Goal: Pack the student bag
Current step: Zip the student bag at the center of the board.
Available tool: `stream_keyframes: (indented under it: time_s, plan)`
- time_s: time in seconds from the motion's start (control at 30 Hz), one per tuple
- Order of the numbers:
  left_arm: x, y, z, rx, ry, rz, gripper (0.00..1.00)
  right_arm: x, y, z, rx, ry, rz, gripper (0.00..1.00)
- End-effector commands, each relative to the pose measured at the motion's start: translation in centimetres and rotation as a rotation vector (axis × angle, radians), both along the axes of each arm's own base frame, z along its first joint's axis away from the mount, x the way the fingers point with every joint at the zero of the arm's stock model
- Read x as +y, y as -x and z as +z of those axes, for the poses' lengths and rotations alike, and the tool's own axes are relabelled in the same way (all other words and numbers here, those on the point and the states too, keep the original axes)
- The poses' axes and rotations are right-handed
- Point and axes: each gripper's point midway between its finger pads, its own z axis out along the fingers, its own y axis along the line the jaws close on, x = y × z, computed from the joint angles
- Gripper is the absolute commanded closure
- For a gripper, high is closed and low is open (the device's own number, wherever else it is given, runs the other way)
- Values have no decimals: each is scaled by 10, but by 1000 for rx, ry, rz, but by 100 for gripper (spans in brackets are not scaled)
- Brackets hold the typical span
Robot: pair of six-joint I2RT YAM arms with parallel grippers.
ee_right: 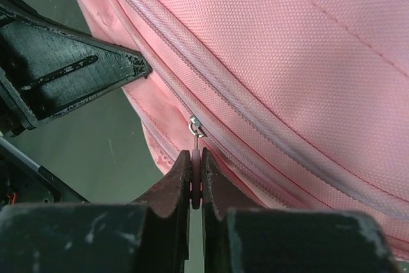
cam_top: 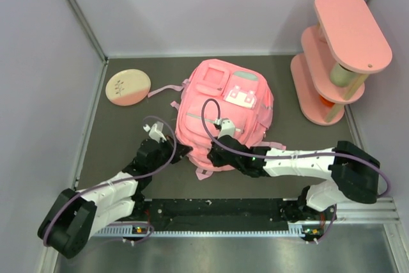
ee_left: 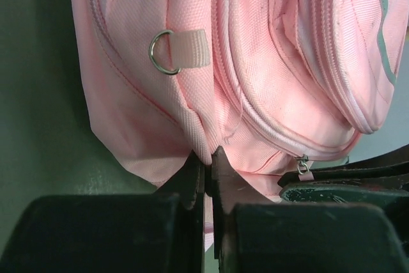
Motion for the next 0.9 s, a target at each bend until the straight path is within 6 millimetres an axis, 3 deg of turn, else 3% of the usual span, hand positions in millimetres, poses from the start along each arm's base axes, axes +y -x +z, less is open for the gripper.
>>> stream_keyframes:
  time_s: [0.0, 0.03, 0.23, 0.33, 0.4, 0.43, 0.5, 0.53, 0.57, 0.63, 0.67, 0.7, 0.87]
  plan:
    - [2, -25, 29, -108, -59, 43, 100, 0, 4, 11, -1, -41, 21, 100]
    - [10, -24, 20, -74, -112, 58, 100, -8, 7, 5, 4, -10, 24, 100]
    - [46, -48, 46, -163, -265, 123, 100, -36, 10, -13, -4, 62, -3, 100]
    - [54, -51, 45, -161, -288, 82, 100, -38, 11, -14, 2, 55, -10, 100]
    - [52, -51, 41, -134, -282, 59, 97, -28, 12, -11, 15, 14, 1, 100]
    - [44, -46, 41, -124, -250, 12, 75, -22, 13, -9, 28, -6, 7, 100]
    - [35, -38, 41, -122, -177, -12, 55, -2, 11, -2, 35, -64, 20, 100]
    - [33, -33, 39, -120, -147, -19, 39, 2, 11, -1, 38, -74, 23, 100]
    - [31, -28, 48, -137, -95, -13, 31, 6, 10, -1, 38, -75, 25, 100]
    - [31, -15, 38, -115, -62, -12, 23, 12, 7, 1, 33, -81, 25, 100]
    - [31, -10, 46, -131, -26, -6, 15, 13, 7, 2, 29, -83, 28, 100]
    - [33, -3, 36, -105, -17, 0, 14, 16, 6, 5, 24, -93, 32, 100]
    - [33, 18, 28, -80, 88, 24, 6, 19, 4, 5, 17, -81, 44, 100]
